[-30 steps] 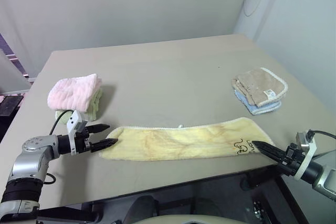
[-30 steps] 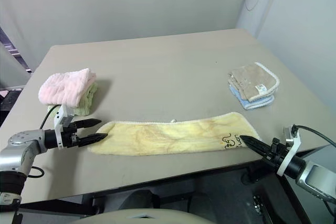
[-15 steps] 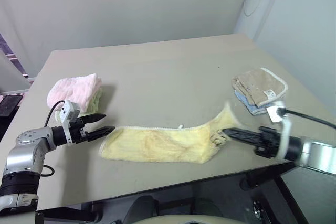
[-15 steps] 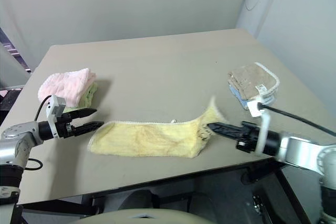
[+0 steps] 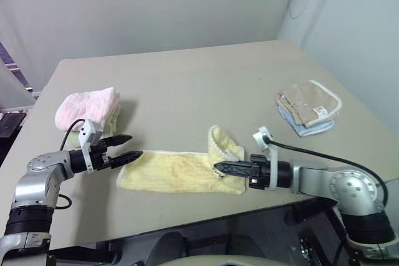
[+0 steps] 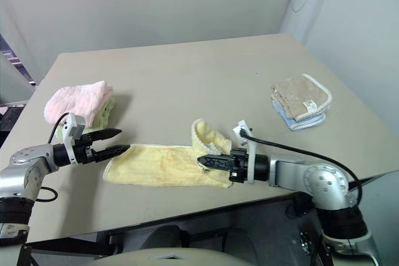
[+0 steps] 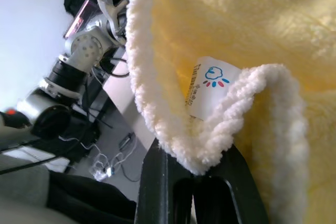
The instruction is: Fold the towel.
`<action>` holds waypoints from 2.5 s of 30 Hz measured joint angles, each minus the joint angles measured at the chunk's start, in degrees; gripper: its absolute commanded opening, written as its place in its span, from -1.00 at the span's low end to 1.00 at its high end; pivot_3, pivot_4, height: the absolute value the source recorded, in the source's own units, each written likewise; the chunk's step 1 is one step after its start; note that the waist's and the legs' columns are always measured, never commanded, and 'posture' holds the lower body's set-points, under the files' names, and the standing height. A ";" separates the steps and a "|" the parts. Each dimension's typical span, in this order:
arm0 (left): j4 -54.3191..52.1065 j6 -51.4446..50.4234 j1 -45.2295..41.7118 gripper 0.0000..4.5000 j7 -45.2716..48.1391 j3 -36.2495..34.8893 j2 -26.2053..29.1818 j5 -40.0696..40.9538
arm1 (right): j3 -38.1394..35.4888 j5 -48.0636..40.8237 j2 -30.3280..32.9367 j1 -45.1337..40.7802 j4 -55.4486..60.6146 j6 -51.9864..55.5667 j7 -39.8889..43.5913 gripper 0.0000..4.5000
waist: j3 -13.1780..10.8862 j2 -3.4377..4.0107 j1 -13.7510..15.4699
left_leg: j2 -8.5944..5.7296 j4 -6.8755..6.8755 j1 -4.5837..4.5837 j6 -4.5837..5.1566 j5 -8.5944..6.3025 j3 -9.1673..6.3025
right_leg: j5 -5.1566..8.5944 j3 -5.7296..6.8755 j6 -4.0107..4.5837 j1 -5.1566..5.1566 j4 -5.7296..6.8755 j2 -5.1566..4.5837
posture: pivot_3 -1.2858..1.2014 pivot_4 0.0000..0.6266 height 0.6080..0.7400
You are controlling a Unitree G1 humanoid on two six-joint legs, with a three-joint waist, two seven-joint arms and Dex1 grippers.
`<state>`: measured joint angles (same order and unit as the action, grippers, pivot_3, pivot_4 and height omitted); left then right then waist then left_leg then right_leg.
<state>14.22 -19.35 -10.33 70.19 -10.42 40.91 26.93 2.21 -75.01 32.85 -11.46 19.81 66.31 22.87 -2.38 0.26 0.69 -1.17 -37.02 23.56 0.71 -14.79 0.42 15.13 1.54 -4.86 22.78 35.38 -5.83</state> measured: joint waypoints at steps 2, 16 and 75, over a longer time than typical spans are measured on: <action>-1.27 -0.53 0.67 1.00 -0.47 0.15 -0.09 0.00 | 3.03 3.84 -0.61 -1.25 -0.88 -0.57 1.97 -0.99 | 0.00 0.01 -0.02 | 0.00 0.00 0.00 -0.01 0.00 0.01 | 0.00 0.00 0.00 0.01 0.01 0.00 | 0.03 -1.00 1.00; -7.62 -5.02 2.30 1.00 -2.80 0.47 -0.36 1.26 | 21.96 31.54 3.76 -7.66 2.43 -8.37 15.71 -0.99 | 0.02 -0.01 0.01 | -0.03 -0.02 0.01 -0.10 -0.06 0.01 | -0.01 0.01 0.01 0.08 0.07 0.01 | 0.03 -1.00 1.00; 11.36 9.03 -1.85 1.00 4.60 1.93 -1.69 -2.78 | 22.32 59.32 -2.80 -16.40 -6.99 -39.79 31.39 -0.99 | 0.20 -0.32 0.08 | -0.06 -0.21 -0.10 -0.18 -0.02 0.03 | -0.05 0.03 0.04 0.21 0.64 0.05 | 0.03 -1.00 1.00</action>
<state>25.58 -10.33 -12.18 74.79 -8.49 39.22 24.15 24.53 -15.68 30.05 -27.86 12.82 26.52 54.26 -2.17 -0.05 0.77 -1.23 -37.23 23.46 0.53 -14.81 0.45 15.08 1.57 -4.82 22.98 36.02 -5.78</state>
